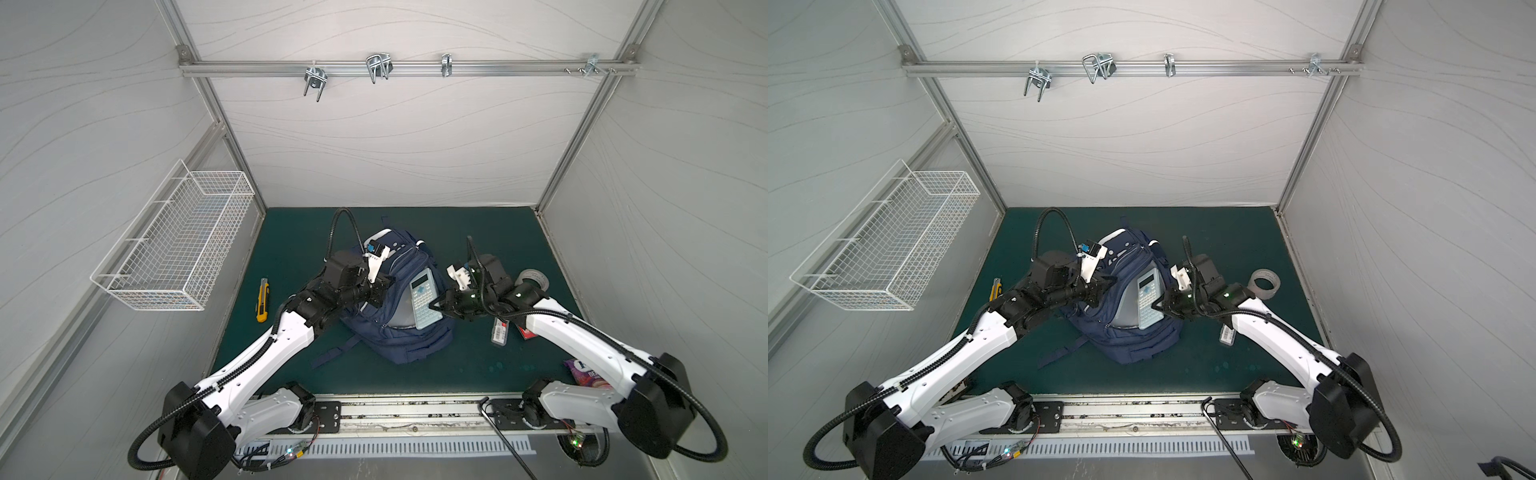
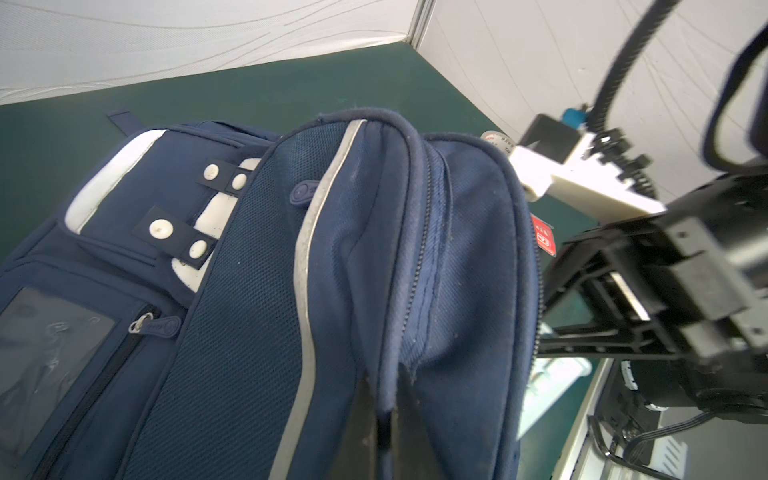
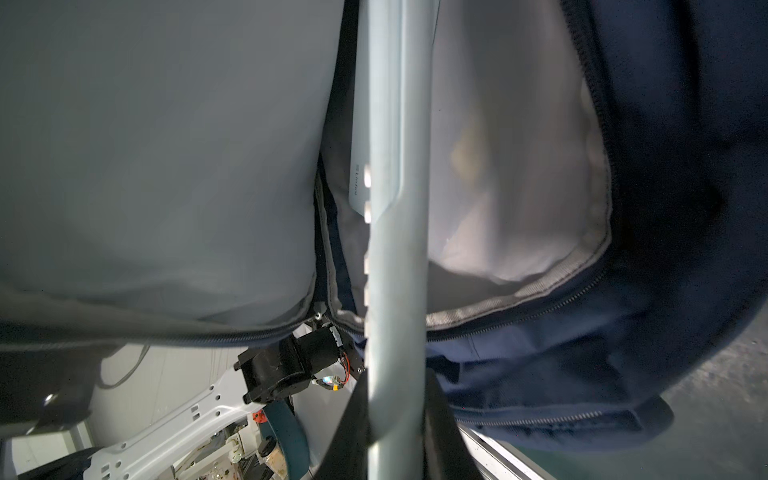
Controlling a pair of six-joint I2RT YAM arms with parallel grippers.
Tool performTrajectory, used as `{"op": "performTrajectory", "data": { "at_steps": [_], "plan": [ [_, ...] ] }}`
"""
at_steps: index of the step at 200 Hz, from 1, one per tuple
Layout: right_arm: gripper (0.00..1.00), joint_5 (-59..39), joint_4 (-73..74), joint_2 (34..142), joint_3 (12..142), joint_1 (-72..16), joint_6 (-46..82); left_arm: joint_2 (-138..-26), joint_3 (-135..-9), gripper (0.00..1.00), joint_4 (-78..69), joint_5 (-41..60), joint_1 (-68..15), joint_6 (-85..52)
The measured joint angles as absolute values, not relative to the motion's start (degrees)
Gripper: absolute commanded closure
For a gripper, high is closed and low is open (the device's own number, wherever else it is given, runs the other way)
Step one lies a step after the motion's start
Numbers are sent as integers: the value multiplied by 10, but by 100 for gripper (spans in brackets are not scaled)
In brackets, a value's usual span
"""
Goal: Pack the student bag
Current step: 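Lower the calculator into the backpack opening with the right gripper while left holds it open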
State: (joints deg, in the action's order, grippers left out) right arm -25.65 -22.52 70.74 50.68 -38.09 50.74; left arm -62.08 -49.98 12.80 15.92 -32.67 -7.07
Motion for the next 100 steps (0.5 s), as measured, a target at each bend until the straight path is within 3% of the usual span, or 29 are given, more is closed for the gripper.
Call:
{"op": "performTrajectory", "data": {
  "at_steps": [100],
  "plan": [
    [100,-215,-90,908,561,-388,508,-628,-499,100,114,197,-319,-70]
  ]
}}
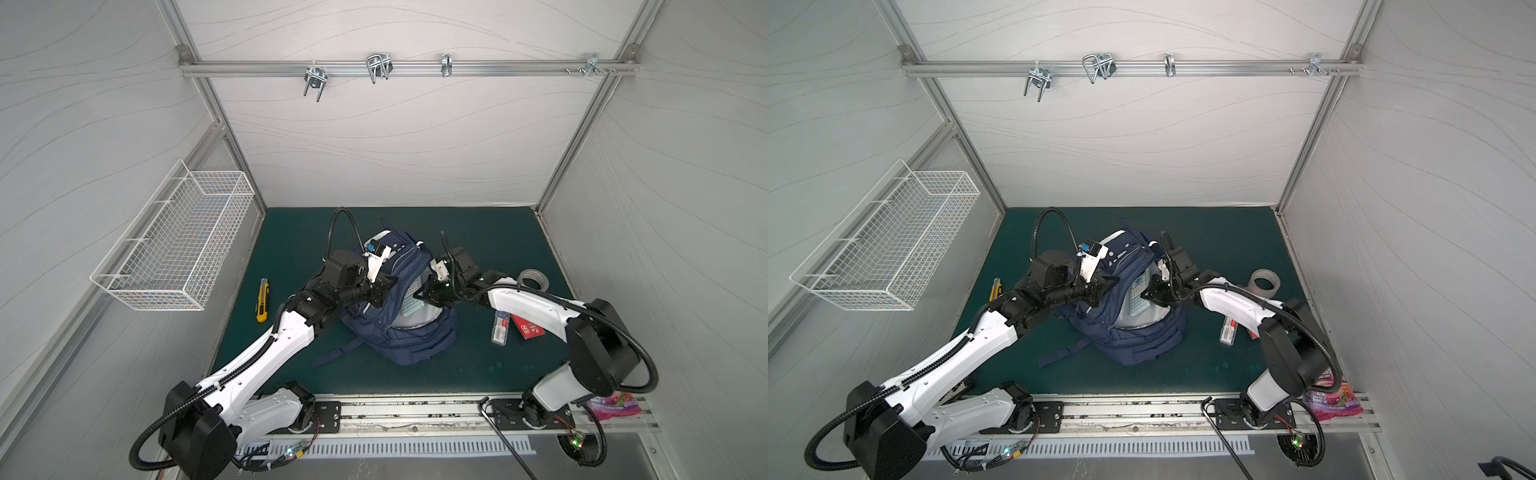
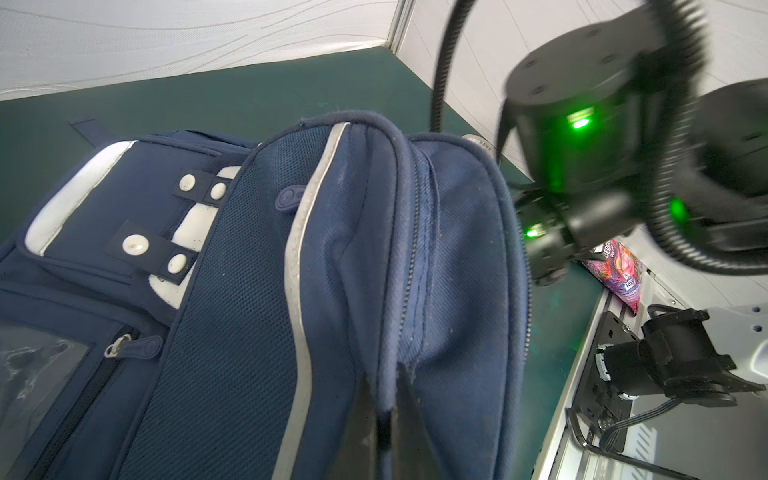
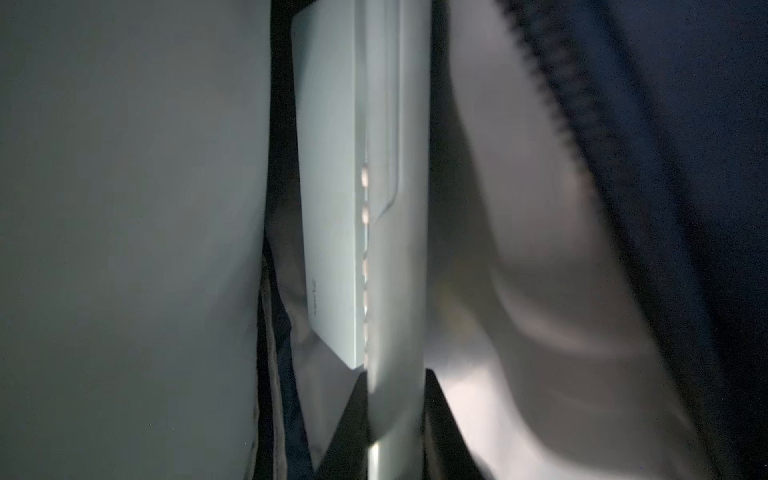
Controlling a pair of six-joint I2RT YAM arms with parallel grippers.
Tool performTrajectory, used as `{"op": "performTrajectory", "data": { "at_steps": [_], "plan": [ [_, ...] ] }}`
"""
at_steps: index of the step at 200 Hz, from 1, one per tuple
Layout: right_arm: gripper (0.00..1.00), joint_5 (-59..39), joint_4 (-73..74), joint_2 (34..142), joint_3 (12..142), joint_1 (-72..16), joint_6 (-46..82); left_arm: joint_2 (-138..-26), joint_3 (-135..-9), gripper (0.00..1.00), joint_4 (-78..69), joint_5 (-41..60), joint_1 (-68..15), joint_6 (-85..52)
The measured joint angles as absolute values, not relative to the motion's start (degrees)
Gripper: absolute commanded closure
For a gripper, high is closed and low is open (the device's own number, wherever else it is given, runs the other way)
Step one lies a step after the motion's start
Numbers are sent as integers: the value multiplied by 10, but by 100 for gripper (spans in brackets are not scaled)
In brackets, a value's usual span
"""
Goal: Pack the student bag
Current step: 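Lower the calculator into the backpack opening with the right gripper while left holds it open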
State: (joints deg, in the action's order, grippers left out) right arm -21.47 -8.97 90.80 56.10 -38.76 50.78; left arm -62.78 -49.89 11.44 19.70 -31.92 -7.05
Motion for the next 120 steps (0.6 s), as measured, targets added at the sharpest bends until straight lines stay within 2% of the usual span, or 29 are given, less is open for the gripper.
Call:
{"op": "performTrajectory", "data": {
  "at_steps": [78,100,109,120],
  "plan": [
    [100,-274,43,998,579,-392,543,-649,-499,100,91,211,-317,-84],
    [60,-268,32,997,581,-391,539,-656,-499,100,87,212,-318,-88],
    [51,-259,14,992,580,-391,533,-661,-499,100,85,212,-317,-89],
    [46,-239,-22,977,577,-389,525,-667,-499,100,81,212,-318,-90]
  ]
}}
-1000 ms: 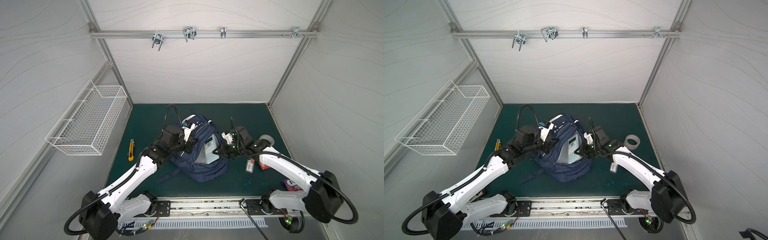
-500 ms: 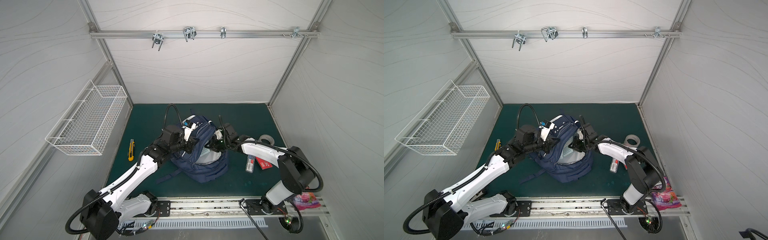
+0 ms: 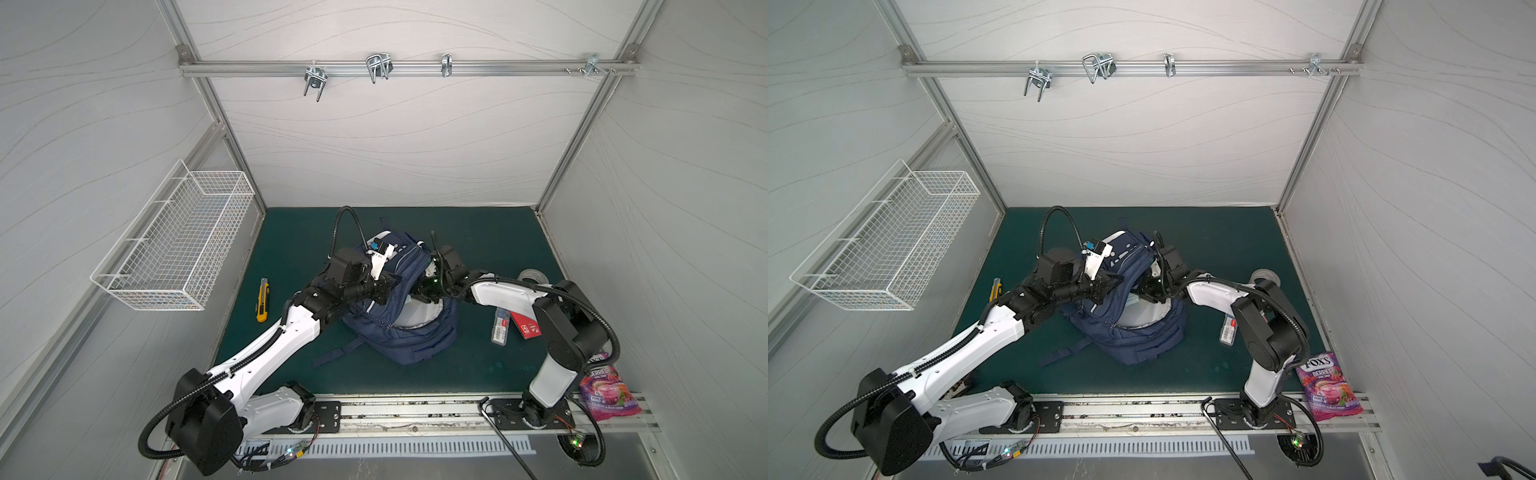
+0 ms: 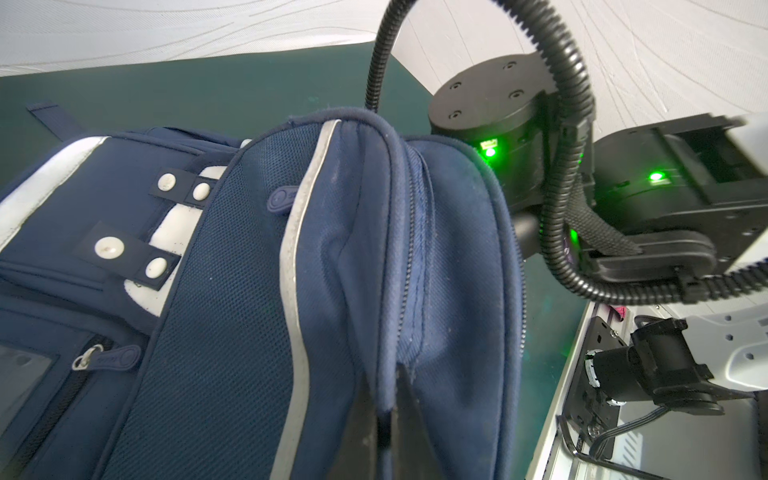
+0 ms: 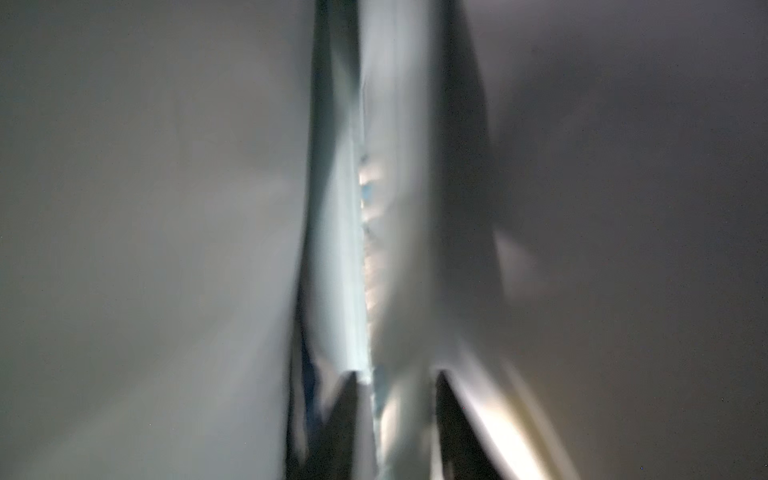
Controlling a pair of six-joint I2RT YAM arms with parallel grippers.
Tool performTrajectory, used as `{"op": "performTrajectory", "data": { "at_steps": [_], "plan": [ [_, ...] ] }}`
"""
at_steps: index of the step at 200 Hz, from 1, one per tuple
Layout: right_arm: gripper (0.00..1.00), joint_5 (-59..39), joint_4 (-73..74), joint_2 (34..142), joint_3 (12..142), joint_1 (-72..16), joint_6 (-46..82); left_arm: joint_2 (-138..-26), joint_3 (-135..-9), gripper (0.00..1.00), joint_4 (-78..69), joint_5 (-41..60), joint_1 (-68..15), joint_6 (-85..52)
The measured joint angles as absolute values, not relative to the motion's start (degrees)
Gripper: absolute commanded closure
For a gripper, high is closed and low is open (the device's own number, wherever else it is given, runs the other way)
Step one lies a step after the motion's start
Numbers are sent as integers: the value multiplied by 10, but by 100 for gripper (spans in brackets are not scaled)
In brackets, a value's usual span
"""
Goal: Pack the student bag
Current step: 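Lower the calculator into the backpack opening with the right gripper while left holds it open, then release the calculator and withdraw the right gripper from the backpack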
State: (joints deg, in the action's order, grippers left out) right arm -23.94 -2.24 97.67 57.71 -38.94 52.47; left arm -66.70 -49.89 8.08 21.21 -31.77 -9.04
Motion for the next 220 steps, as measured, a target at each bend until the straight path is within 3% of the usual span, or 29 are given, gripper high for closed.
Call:
{"op": "performTrajectory", "data": {
  "at_steps": [31,77,87,105,147,196,220],
  "plan": [
    [42,-181,-138,880,561,-374,492,-689,-499,100,69,208,-318,-95],
    [44,-101,-284,686,515,-348,443,-734,-517,95,58,208,-321,-114],
    [45,-85,-310,655,503,-355,434,-745,-527,91,60,207,-321,-119],
    [46,-60,-354,619,485,-373,422,-768,-543,74,59,203,-321,-130],
    [46,-18,-413,601,472,-400,409,-797,-553,53,79,193,-321,-171],
    [46,13,-432,607,491,-425,403,-760,-582,42,172,136,-320,-188],
    [45,22,-434,619,515,-441,395,-705,-582,32,218,92,-311,-215]
  ]
}}
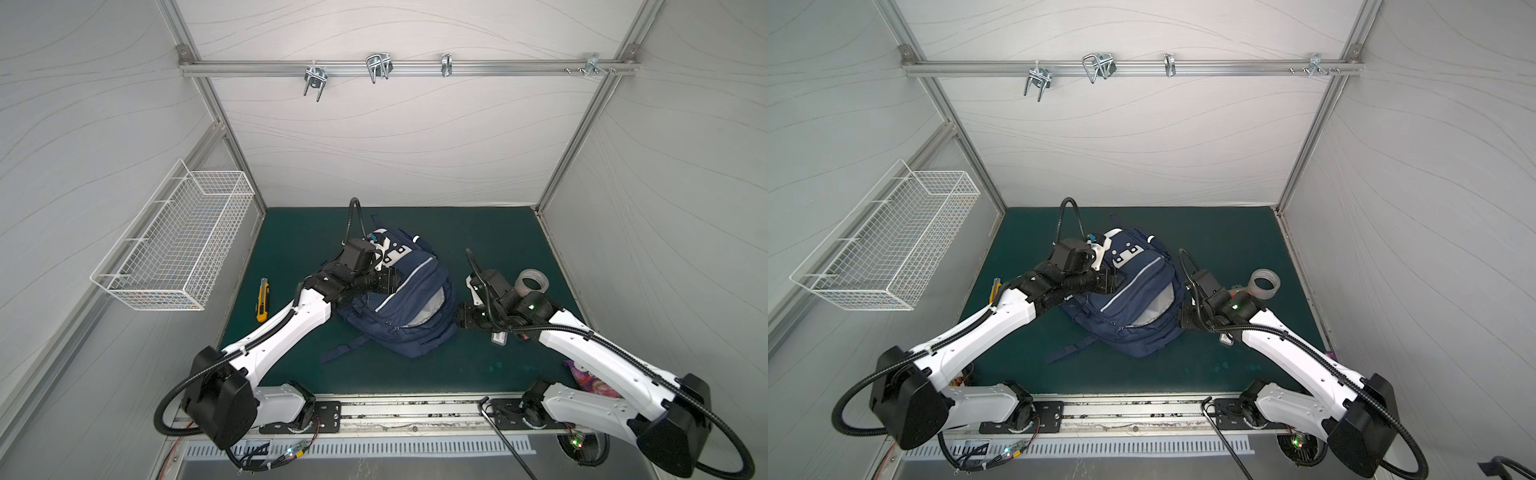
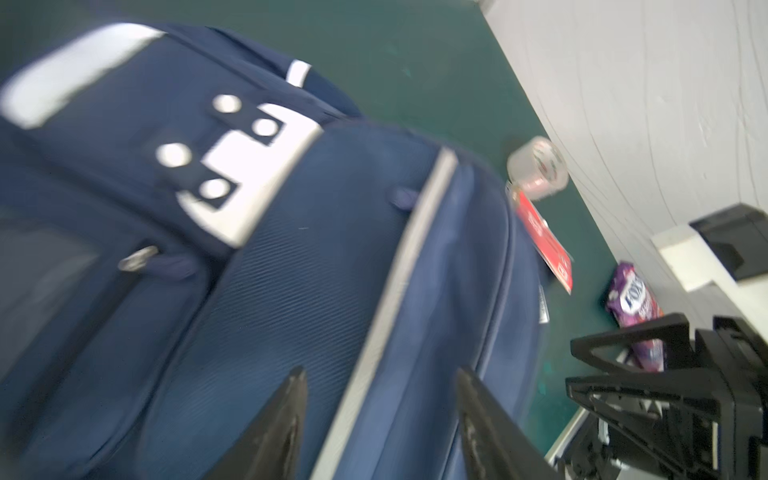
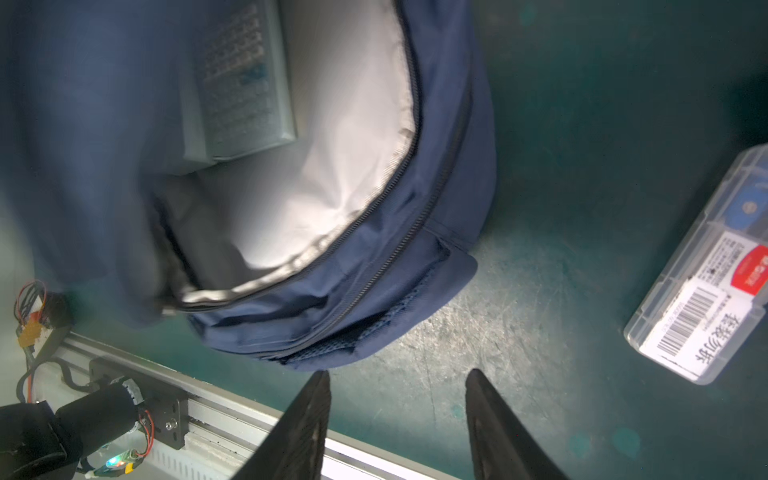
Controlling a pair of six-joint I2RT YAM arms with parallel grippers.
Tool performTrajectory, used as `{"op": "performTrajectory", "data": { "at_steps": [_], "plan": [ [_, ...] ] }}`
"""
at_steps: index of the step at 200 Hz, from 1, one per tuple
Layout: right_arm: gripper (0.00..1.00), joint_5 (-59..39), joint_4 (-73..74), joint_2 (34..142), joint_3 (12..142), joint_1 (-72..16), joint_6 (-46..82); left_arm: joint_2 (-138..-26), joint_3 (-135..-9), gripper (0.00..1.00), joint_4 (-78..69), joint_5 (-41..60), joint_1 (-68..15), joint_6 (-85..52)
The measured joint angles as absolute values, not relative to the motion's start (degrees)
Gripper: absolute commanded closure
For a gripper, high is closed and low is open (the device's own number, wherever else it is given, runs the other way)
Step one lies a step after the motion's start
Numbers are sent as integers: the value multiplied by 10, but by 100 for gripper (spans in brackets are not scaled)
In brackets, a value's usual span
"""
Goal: Pack the student bag
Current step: 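Release the calculator and withdraw the right gripper from the backpack, then grasp the backpack's zipper edge with the right gripper while the left holds the top flap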
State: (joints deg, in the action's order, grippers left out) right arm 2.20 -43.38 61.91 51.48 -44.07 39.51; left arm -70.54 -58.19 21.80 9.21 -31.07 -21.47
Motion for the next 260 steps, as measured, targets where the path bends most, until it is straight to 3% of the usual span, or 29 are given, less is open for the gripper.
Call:
{"op": "performTrajectory", "data": {
  "at_steps": [24,51,96,146,197,244,260],
  "plan": [
    [45,27,-434,630,528,-453,388,-641,-572,34,257,61,-296,-257],
    [45,28,-434,645,536,-462,379,-608,-545,49,298,59,-286,-314],
    [45,31,-434,661,547,-491,375,-605,-421,40,311,113,-285,-408],
    [46,41,-433,675,551,-523,374,-623,-401,39,276,154,-285,-471],
    [51,56,-429,696,557,-567,375,-680,-390,53,205,174,-286,-536],
    [52,67,-426,706,568,-585,380,-730,-403,50,183,181,-316,-553],
    [52,69,-425,711,578,-587,380,-730,-403,57,182,182,-320,-557]
  ]
}}
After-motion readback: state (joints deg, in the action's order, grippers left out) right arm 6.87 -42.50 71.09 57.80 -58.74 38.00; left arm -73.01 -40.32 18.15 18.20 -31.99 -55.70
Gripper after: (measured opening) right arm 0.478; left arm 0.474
